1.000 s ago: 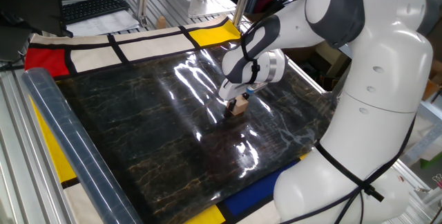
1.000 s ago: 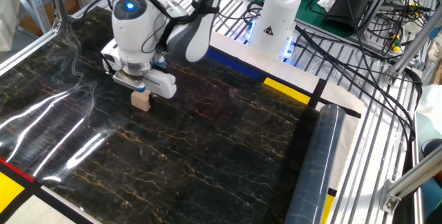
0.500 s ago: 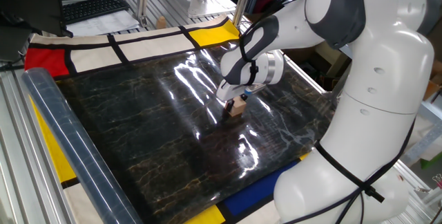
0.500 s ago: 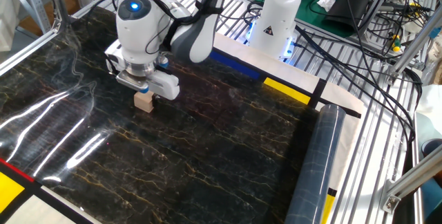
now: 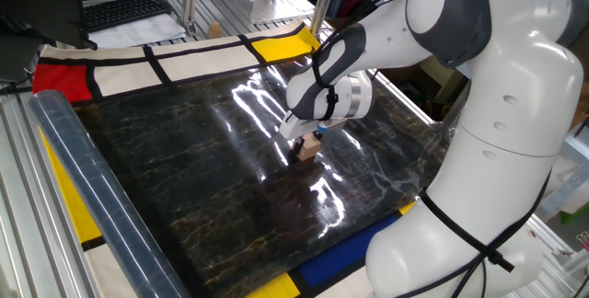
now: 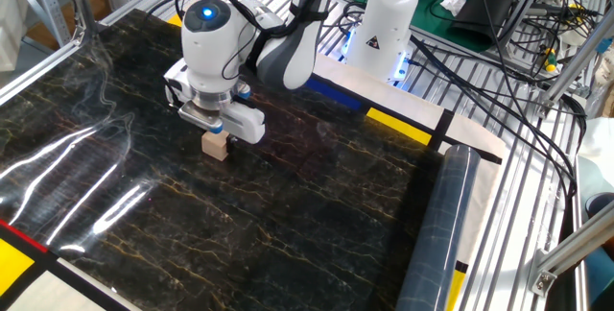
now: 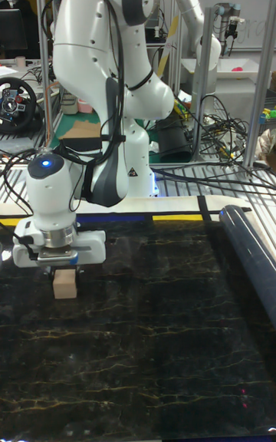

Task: Hold a small block with the gripper and sweep it from left to right on the table

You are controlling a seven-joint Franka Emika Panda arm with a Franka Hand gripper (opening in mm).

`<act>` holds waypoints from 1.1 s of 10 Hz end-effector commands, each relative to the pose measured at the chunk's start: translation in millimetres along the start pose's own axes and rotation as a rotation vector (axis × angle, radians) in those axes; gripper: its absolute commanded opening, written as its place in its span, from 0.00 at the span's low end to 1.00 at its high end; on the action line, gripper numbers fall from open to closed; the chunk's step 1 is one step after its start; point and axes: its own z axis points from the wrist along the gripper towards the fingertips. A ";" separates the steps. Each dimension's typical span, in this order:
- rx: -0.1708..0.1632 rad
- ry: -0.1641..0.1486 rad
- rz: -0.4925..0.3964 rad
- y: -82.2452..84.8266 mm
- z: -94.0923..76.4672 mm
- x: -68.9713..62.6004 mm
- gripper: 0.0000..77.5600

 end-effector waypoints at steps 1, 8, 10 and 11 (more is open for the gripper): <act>-0.038 0.038 0.050 38.3 7.8 29.0 0.01; -0.008 0.047 0.043 31.1 -8.4 10.1 0.01; 0.010 0.062 0.034 23.4 -23.1 -4.1 0.01; 0.019 0.069 0.031 19.3 -29.5 -9.8 0.01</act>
